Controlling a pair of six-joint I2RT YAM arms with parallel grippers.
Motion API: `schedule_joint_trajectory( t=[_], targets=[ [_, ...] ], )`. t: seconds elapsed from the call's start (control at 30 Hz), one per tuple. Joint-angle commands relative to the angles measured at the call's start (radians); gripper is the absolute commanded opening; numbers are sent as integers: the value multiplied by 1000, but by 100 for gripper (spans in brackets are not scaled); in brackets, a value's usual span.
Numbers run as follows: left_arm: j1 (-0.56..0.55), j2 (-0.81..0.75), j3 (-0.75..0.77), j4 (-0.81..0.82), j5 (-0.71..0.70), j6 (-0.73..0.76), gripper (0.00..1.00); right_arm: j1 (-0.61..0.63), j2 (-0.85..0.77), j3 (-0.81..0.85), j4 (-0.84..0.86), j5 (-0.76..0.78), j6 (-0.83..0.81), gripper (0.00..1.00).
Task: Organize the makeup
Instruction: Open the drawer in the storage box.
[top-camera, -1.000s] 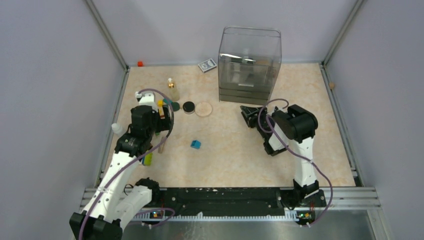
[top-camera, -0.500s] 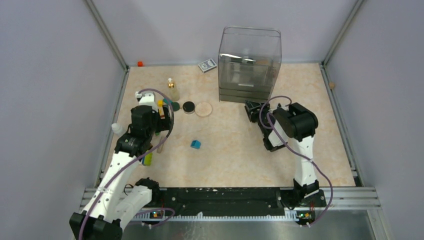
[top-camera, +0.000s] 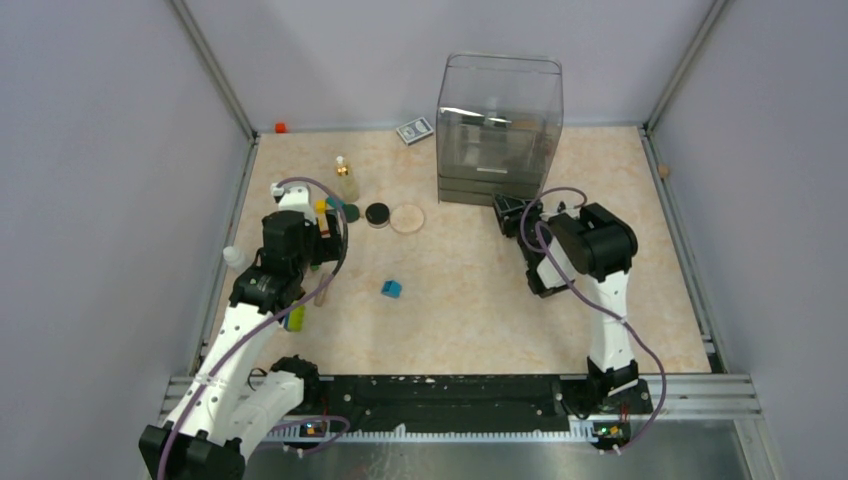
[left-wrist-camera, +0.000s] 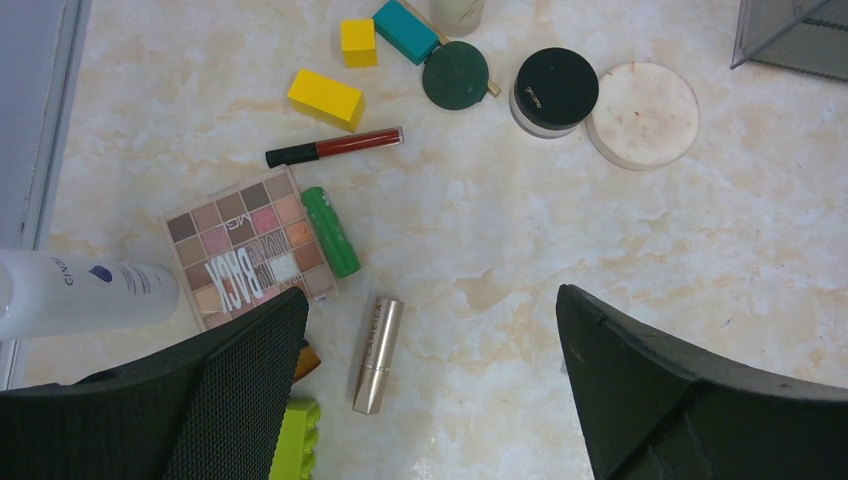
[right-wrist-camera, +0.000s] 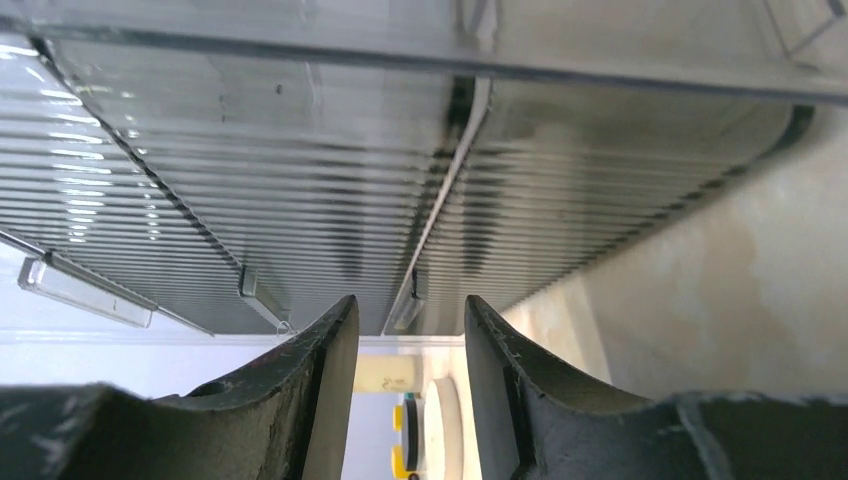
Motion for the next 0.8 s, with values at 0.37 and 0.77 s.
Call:
schedule_joint_trajectory(
  t=[0.37, 0.77],
  targets=[
    [1, 2, 9, 41, 8, 6, 99, -29, 53, 77, 184, 2, -4, 24],
    [1, 3, 10, 43, 18, 8, 99, -33, 5, 36, 185, -58, -56, 0]
  ],
)
